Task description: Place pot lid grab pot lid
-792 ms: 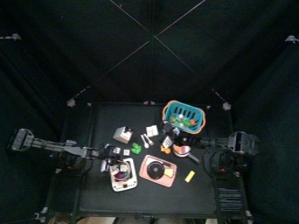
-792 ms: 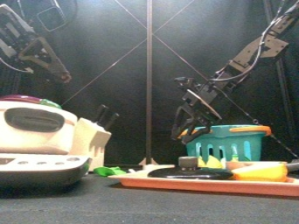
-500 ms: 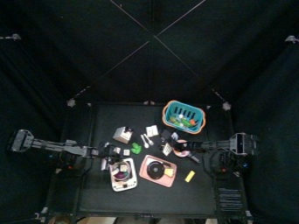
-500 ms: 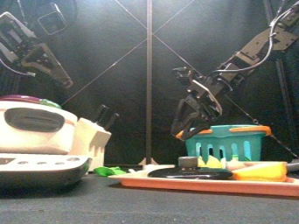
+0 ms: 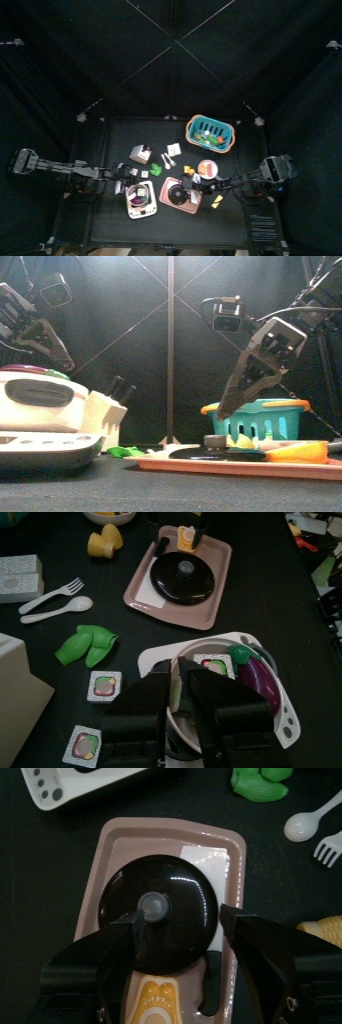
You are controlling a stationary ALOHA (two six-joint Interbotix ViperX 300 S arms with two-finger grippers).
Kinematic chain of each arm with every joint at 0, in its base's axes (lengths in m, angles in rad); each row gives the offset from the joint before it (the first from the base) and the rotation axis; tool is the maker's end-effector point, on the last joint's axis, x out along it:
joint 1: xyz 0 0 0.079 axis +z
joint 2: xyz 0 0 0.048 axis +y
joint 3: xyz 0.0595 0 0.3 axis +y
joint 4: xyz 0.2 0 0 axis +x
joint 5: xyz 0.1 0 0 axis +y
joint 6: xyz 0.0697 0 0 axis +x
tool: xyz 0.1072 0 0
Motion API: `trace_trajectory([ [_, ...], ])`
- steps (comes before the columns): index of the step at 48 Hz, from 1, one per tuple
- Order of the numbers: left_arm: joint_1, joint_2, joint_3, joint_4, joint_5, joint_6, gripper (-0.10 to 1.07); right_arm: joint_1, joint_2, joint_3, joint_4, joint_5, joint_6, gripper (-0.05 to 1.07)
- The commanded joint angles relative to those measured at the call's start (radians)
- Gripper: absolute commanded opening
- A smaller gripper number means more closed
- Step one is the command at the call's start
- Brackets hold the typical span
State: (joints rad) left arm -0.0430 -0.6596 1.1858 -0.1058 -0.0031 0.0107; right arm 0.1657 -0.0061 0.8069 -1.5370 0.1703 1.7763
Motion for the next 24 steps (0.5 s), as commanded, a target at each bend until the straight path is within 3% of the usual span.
trace_trajectory([
  [1,-0.002,0.0,-0.012,0.0,-0.011,-0.002,0.59,0.005,0.006,-0.034,-0.006,0.006,0.0,0.94],
  [24,-0.002,0.0,-0.015,-0.02,-0.012,0.0,0.59,0.025,0.078,-0.064,-0.06,-0.002,0.002,0.87],
])
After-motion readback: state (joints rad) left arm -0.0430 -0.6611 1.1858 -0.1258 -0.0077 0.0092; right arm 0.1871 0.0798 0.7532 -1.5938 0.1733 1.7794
